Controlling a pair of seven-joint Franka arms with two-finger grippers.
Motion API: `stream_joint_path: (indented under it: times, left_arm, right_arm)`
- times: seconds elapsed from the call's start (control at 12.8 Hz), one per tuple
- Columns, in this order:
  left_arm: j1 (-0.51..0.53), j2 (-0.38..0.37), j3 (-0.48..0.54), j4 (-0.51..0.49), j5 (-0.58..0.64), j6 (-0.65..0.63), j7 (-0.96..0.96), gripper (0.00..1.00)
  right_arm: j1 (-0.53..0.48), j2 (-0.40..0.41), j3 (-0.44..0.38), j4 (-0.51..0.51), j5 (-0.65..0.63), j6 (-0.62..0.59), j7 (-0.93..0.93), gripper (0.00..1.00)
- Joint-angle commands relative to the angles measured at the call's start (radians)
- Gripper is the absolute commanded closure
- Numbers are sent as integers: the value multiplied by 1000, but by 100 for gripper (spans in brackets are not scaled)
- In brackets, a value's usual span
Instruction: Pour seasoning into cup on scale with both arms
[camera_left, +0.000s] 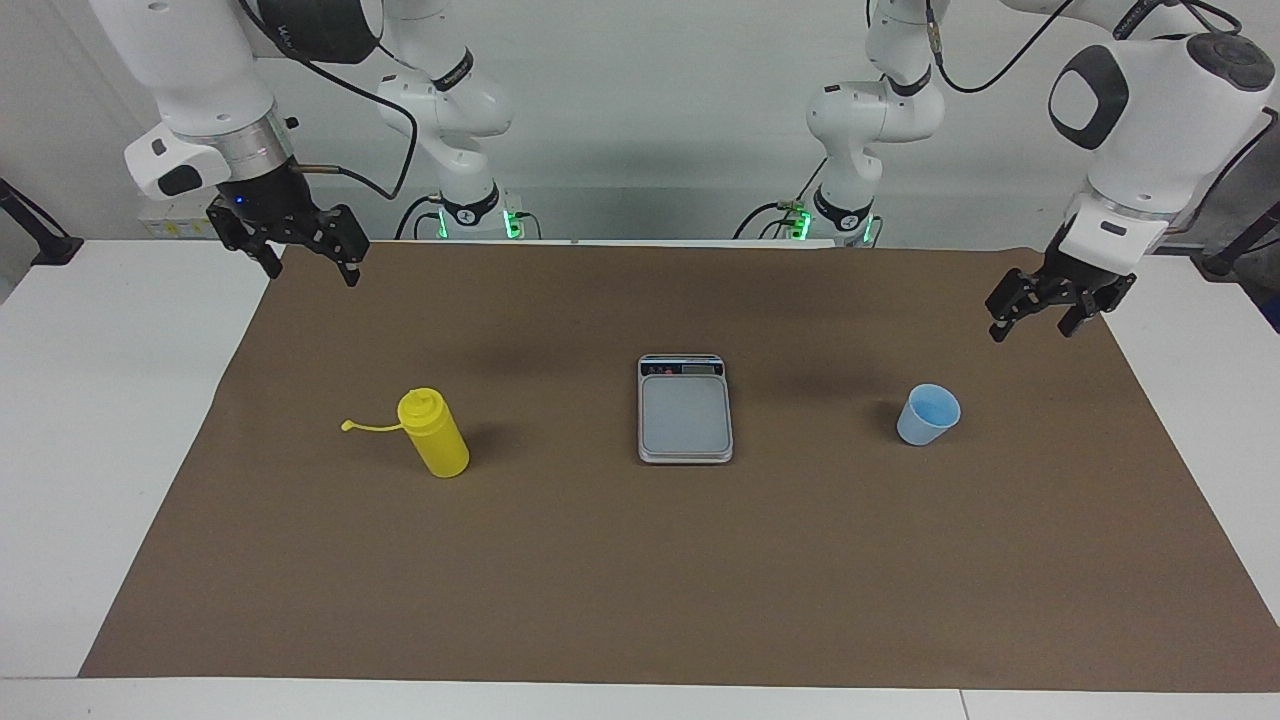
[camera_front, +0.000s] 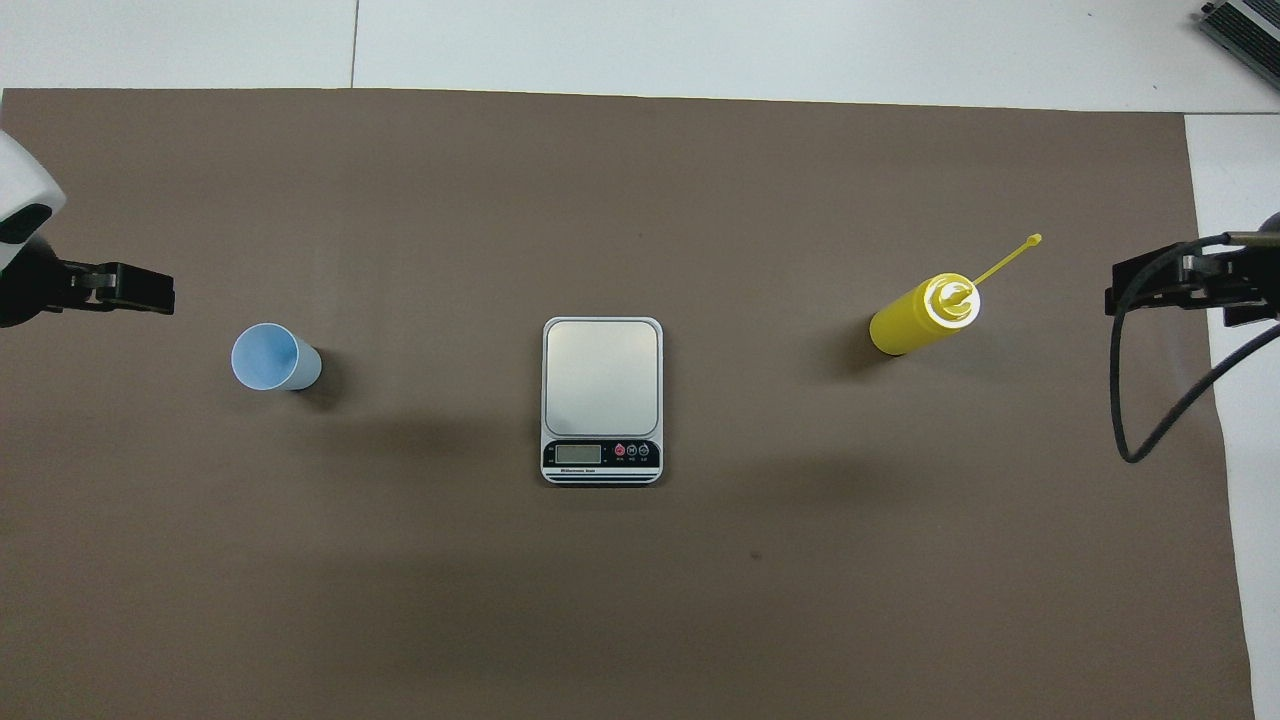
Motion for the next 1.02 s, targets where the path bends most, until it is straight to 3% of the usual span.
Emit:
stream_joint_path:
  times: [0.0,0.24,0.94]
  left_arm:
    - [-8,1,7,76,19,-109,24,0]
    - [-8,47,4,193,10,-241,27,0]
    - [-8,46,5,193,-30,-239,26,0]
  right_arm:
    - [-7,2,10,-2,1,-5,30,0]
    - [-13,2,10,-2,9,-3,35,0]
    - [-14,-1,9,-8,12,-9,23,0]
